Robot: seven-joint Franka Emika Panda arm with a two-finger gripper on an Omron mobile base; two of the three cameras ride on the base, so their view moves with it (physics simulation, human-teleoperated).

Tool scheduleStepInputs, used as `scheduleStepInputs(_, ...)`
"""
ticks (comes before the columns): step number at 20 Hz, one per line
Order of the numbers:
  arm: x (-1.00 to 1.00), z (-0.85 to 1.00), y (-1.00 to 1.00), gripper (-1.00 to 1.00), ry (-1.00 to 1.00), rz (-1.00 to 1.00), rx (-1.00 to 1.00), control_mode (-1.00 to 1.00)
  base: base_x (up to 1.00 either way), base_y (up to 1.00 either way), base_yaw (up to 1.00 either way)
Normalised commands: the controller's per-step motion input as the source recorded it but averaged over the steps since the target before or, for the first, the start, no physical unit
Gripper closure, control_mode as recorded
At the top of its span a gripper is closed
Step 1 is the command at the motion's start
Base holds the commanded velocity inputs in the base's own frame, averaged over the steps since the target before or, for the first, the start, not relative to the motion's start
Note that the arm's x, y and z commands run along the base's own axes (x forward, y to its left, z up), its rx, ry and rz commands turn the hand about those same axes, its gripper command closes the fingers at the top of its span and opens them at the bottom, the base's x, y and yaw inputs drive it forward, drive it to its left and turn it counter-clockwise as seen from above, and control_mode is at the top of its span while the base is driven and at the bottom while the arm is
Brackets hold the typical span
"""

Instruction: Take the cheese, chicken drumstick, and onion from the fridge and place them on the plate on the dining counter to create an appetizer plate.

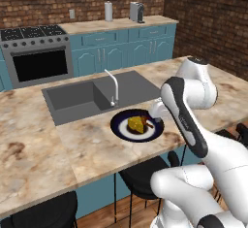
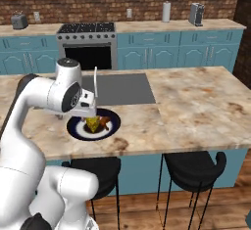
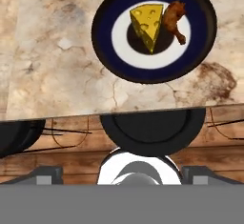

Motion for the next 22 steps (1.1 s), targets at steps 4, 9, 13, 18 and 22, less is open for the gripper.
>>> scheduleStepInputs(4, 0.0, 0.0, 0.0, -1.0, 0.0, 0.0, 0.0, 1.0, -0.99, 0.0, 0.0)
scheduleStepInputs(9, 0.0, 0.0, 0.0, -1.0, 0.0, 0.0, 0.0, 1.0, -1.0, 0.23, 0.14)
scheduleStepInputs(13, 0.0, 0.0, 0.0, -1.0, 0.0, 0.0, 0.0, 1.0, -0.6, 0.76, 0.47)
scheduleStepInputs(18, 0.0, 0.0, 0.0, -1.0, 0.0, 0.0, 0.0, 1.0, -0.05, 0.65, 0.83)
scheduleStepInputs(22, 0.0, 0.0, 0.0, -1.0, 0.0, 0.0, 0.0, 1.0, -0.01, 0.27, 0.96)
